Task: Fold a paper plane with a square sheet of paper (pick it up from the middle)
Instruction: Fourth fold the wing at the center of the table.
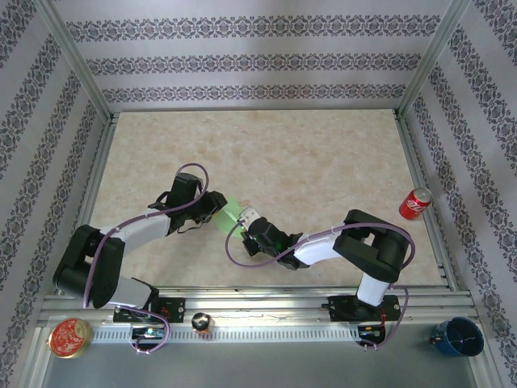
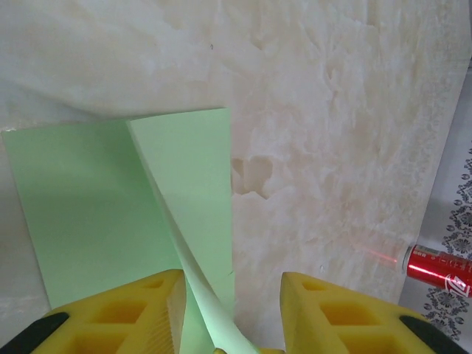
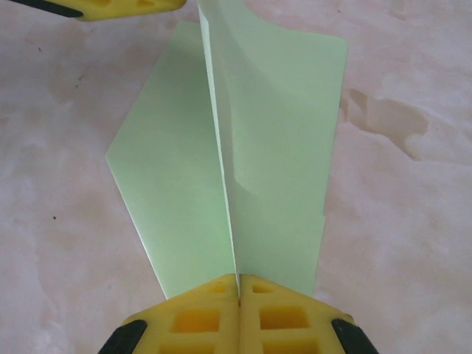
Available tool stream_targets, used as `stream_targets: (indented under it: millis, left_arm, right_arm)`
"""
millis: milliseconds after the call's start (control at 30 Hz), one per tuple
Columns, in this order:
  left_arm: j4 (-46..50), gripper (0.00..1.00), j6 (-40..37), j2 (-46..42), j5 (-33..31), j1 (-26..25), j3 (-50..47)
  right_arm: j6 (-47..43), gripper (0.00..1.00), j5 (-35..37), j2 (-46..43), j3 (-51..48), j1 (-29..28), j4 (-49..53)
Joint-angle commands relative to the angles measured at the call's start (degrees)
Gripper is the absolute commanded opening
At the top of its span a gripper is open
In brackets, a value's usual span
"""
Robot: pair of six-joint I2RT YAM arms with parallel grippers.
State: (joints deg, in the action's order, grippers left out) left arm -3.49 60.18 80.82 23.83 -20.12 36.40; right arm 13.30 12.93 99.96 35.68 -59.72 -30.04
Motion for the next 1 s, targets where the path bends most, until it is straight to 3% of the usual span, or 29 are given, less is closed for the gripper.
stream_targets:
  millis: [0,967]
  left_arm:
    - [3.02,0.40,-1.87,-1.58,-0.63,0.45,0.69]
    - [5.44,0.48,-2.24,0.31,-0.29,0.46,2.58]
  right_arm:
    - [-1.51,0.07,-1.08,-1.61,-0.92,0.62,-1.36]
    - [-4.15,0.07,-0.96,-3.19,-3.27,1.10,-3.97]
